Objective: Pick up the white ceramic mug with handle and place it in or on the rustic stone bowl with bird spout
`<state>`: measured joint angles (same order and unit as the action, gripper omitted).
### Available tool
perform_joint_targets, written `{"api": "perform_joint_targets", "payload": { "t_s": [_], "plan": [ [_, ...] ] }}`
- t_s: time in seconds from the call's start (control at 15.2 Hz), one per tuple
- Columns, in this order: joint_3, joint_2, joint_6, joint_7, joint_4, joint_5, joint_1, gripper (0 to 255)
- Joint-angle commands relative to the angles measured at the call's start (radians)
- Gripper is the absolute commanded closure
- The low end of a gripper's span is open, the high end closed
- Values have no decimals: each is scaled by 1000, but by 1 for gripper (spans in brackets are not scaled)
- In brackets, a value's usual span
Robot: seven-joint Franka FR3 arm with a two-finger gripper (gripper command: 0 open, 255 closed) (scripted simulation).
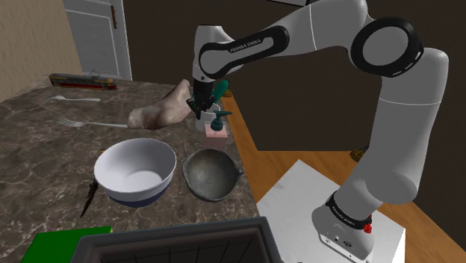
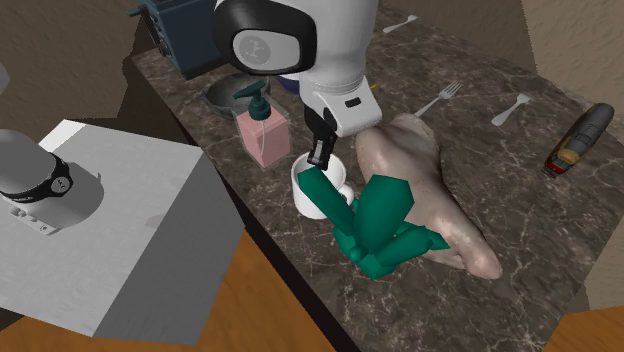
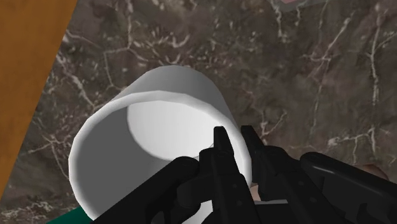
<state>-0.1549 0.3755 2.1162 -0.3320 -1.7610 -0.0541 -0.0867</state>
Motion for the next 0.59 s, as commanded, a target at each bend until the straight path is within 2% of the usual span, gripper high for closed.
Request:
{"api": "perform_joint_targets", "payload": {
  "t_s": [0.0, 0.26, 0.53],
  "plan": [
    [1, 1, 0, 0, 0, 0, 0, 255],
    [0, 1, 0, 0, -1, 0, 0, 255],
    [-1, -21, -45, 2, 23, 4, 2, 255]
  ]
}}
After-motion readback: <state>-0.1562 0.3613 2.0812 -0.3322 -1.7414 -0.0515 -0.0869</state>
